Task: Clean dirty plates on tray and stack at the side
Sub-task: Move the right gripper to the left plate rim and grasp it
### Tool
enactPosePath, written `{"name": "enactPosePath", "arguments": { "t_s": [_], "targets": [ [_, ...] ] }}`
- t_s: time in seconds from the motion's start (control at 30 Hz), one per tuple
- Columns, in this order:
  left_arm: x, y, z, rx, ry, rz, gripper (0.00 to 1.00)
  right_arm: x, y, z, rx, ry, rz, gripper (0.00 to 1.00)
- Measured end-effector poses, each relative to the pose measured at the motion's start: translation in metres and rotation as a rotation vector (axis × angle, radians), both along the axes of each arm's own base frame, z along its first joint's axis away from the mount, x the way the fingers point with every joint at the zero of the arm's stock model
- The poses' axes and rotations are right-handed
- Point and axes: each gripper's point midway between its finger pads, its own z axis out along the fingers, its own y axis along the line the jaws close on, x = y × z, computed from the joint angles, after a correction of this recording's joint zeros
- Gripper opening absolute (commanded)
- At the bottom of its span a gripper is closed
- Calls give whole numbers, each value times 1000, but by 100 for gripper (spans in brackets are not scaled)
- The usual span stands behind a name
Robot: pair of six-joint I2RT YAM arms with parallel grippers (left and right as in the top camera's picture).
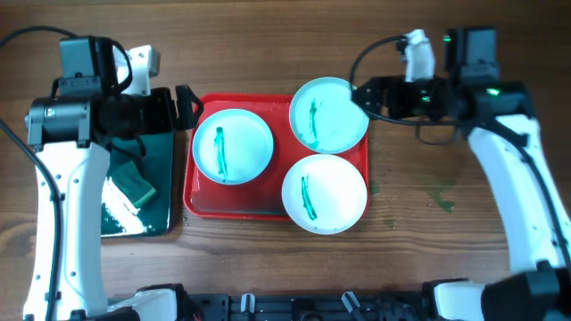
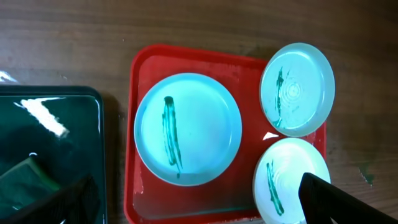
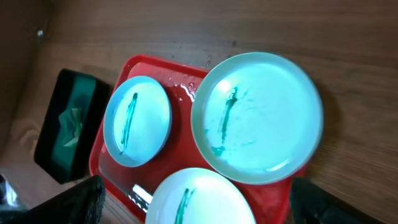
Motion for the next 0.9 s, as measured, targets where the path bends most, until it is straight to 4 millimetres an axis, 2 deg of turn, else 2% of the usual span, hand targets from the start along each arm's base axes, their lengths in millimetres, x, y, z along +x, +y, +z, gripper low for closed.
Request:
{"name": "enactPosePath", "arguments": {
  "t_s": [0.03, 0.1, 0.23, 0.33, 0.4, 0.47, 0.5, 0.67, 0.9],
  "targets": [
    [0, 0, -1, 0, 3, 3, 100, 0, 12, -7, -7, 14, 14, 88],
    [-1, 11, -6, 13, 45, 102, 100, -3, 49, -24, -41, 43, 60, 84],
    [-14, 57, -18, 73, 144, 366, 95, -11, 113, -48, -131, 84, 114, 73],
    [-25, 91, -23, 125, 185, 511, 95, -8, 145, -60, -190, 74, 99, 70],
    [-33, 106, -28, 152, 223, 586, 95, -3, 163, -73, -226, 63, 74, 66],
    [-38, 117, -37, 167, 271, 649, 84, 3, 174, -90, -248, 70, 46, 58],
    [-38, 121, -41, 169, 290, 671, 82, 6, 175, -99, -256, 81, 29, 55],
    [-40, 141, -63, 207, 376, 746, 84, 17, 178, -149, -296, 137, -24, 49],
    [-34, 153, -78, 234, 408, 776, 85, 15, 178, -181, -323, 192, -45, 34]
  ]
}}
